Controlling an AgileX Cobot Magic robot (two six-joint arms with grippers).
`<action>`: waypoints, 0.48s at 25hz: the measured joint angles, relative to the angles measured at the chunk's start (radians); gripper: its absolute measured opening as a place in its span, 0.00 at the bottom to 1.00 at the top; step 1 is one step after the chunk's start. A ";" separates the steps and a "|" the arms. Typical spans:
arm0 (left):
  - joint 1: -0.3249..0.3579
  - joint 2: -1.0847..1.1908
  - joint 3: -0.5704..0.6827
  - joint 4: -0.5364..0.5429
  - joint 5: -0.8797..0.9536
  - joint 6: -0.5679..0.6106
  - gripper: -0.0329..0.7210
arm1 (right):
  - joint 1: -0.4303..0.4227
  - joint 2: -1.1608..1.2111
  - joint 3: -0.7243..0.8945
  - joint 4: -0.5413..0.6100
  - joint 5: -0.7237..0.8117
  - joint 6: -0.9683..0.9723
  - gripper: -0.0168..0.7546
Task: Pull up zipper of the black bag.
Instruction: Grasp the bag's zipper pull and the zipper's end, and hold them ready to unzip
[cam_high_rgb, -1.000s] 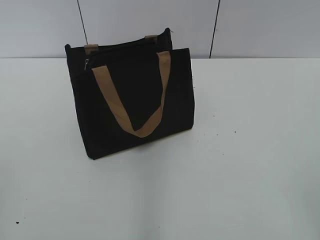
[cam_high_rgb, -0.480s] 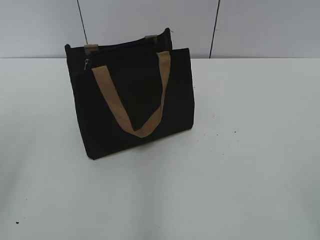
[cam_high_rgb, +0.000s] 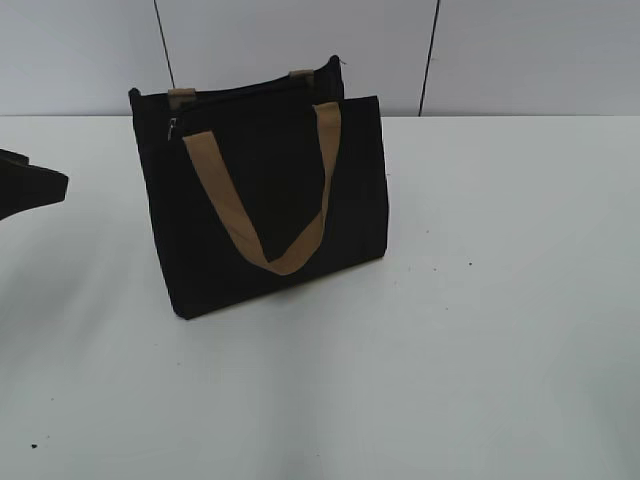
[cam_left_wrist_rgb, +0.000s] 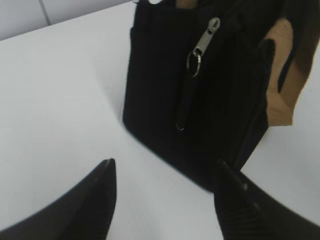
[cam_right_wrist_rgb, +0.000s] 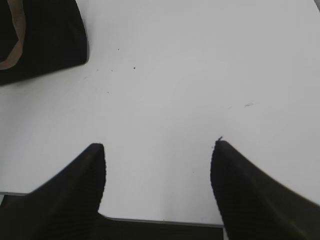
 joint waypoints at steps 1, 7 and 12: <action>0.021 0.049 -0.005 -0.087 0.028 0.110 0.68 | 0.000 0.000 0.000 0.001 -0.001 0.000 0.68; 0.109 0.287 -0.010 -0.434 0.173 0.599 0.66 | 0.000 0.000 0.000 0.002 -0.001 0.000 0.68; 0.109 0.427 -0.032 -0.529 0.275 0.789 0.61 | 0.000 0.000 0.000 0.003 -0.001 0.000 0.68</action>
